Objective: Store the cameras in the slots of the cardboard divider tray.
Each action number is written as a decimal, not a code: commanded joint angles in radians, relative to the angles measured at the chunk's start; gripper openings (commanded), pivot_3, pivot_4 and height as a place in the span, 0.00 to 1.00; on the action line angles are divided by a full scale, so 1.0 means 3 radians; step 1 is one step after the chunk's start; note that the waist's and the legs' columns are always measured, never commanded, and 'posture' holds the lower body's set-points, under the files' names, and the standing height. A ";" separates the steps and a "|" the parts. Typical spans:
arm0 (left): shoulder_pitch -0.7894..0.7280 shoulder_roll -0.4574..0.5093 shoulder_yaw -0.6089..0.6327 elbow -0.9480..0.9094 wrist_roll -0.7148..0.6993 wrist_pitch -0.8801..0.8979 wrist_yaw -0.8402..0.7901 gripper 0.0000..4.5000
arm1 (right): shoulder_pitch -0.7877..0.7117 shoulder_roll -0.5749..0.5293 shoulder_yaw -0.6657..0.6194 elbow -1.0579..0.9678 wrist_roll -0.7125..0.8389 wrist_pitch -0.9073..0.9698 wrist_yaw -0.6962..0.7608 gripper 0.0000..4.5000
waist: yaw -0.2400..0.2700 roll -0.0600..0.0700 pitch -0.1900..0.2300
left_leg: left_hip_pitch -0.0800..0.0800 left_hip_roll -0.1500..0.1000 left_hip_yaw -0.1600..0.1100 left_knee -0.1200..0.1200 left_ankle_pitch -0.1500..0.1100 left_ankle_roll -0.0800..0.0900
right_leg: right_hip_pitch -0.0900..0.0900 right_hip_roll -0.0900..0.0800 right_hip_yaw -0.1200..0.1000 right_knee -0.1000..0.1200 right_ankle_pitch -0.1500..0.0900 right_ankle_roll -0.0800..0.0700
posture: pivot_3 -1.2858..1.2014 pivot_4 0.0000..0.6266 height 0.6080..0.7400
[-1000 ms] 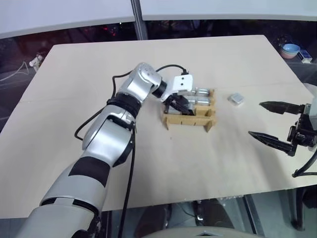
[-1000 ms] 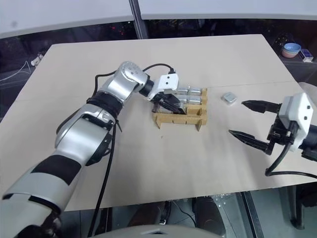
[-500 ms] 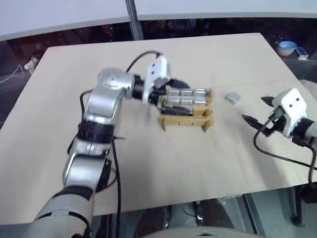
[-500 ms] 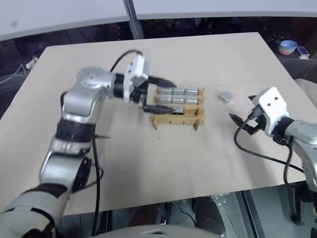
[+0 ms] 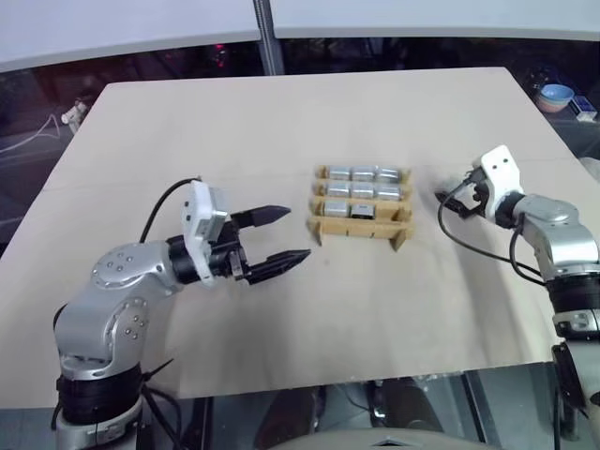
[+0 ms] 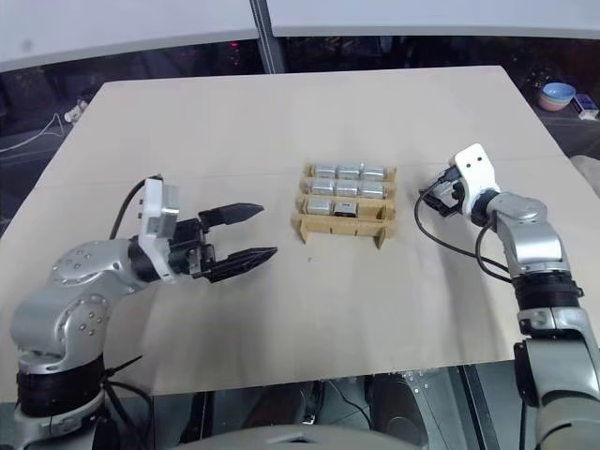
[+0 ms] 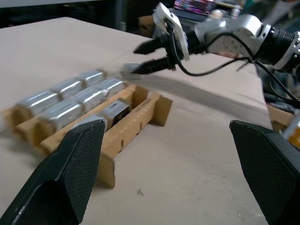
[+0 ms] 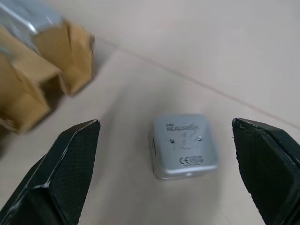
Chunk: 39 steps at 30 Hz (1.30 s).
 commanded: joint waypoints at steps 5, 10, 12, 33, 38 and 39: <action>0.0336 0.0170 0.0229 -0.0321 -0.0303 -0.0165 0.0189 0.98 | -0.0344 0.0065 -0.0074 0.0713 -0.0180 -0.0364 -0.0016 1.00 | -0.0027 0.0000 0.0000 | 0.0001 0.0001 0.0002 -0.0004 0.0000 0.0000 | -0.0001 0.0001 0.0003 0.0000 0.0000 0.0000 | 0.52 0.24 1.00; 0.0462 0.0248 0.0225 -0.0349 -0.0377 -0.0250 0.0272 1.00 | -0.0424 0.0136 -0.0091 0.0908 -0.0169 -0.0451 0.0069 0.88 | -0.0029 0.0000 0.0000 | 0.0002 0.0001 0.0005 -0.0005 0.0000 0.0000 | -0.0001 0.0001 0.0005 0.0000 0.0000 0.0000 | 0.52 0.24 1.00; 0.0490 0.0271 0.0212 -0.0353 -0.0401 -0.0279 0.0298 1.00 | -0.0428 0.0155 -0.0093 0.0906 -0.0165 -0.0460 0.0089 0.70 | -0.0029 0.0001 0.0000 | 0.0002 0.0001 0.0005 -0.0005 0.0000 0.0000 | -0.0001 0.0001 0.0005 0.0000 0.0000 0.0000 | 0.52 0.24 1.00; -0.1337 0.0338 -0.0467 0.0958 -0.2966 0.1755 0.2427 1.00 | 0.1374 -0.0439 -0.0161 -0.3518 0.0060 0.0560 0.0188 0.61 | -0.0037 -0.0012 -0.0008 | 0.0021 0.0000 -0.0006 0.0000 -0.0001 -0.0002 | 0.0019 0.0003 -0.0001 0.0002 0.0000 0.0001 | 0.52 0.24 1.00; -0.1380 0.0384 -0.0523 0.0957 -0.2831 0.1717 0.2316 1.00 | 0.1142 0.0049 -0.0416 -0.3053 0.0083 0.1141 -0.0425 0.88 | 0.0001 -0.0012 -0.0008 | 0.0019 -0.0001 -0.0006 0.0000 0.0001 -0.0004 | 0.0017 0.0002 -0.0001 0.0002 0.0000 0.0000 | 0.52 0.24 1.00; -0.1359 0.0411 -0.0517 0.0898 -0.2764 0.1686 0.2266 1.00 | 0.1088 0.0144 -0.0413 -0.2919 0.0035 0.1220 -0.0562 0.98 | 0.0002 -0.0012 -0.0008 | 0.0015 -0.0002 -0.0007 -0.0001 0.0001 -0.0004 | 0.0013 0.0002 -0.0002 0.0001 0.0000 0.0000 | 0.52 0.24 1.00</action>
